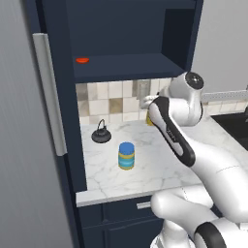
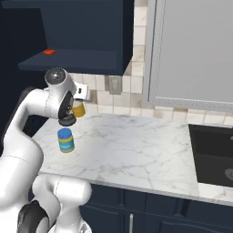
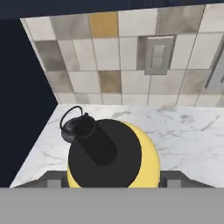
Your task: Pick the mustard and mayonnaise from the counter and place them in the cabinet.
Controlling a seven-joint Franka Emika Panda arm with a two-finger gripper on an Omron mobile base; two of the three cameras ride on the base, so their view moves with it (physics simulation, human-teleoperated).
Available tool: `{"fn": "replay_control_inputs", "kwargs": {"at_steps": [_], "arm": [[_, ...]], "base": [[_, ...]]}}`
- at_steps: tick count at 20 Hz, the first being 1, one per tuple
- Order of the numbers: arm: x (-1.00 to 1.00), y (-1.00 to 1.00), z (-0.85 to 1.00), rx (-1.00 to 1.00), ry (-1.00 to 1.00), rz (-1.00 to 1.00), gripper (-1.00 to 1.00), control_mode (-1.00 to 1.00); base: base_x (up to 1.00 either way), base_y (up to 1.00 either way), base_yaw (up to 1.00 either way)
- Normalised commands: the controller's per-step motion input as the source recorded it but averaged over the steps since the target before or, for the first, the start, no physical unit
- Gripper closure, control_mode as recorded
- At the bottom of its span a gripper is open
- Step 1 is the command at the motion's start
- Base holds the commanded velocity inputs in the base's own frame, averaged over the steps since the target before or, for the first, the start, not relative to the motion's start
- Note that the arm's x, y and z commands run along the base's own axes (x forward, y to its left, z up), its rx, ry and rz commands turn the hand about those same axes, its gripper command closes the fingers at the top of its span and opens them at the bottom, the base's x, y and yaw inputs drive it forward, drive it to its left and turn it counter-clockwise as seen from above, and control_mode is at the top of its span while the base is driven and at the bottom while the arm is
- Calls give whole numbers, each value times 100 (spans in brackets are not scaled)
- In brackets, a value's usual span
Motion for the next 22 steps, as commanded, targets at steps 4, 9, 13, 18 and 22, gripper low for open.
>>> {"fn": "replay_control_inputs", "kwargs": {"at_steps": [4,9,13,18,22], "arm": [[-4,0,73,10,0,-23,100,-100],[-2,4,73,1,-4,-21,100,-100],[0,0,75,0,-11,-13,100,-100],[0,0,61,0,-11,-4,100,-100],[2,0,39,0,-10,0,100,-100]], "base": [[0,0,0],[0,0,0],[0,0,0],[0,0,0],[0,0,0]]}}
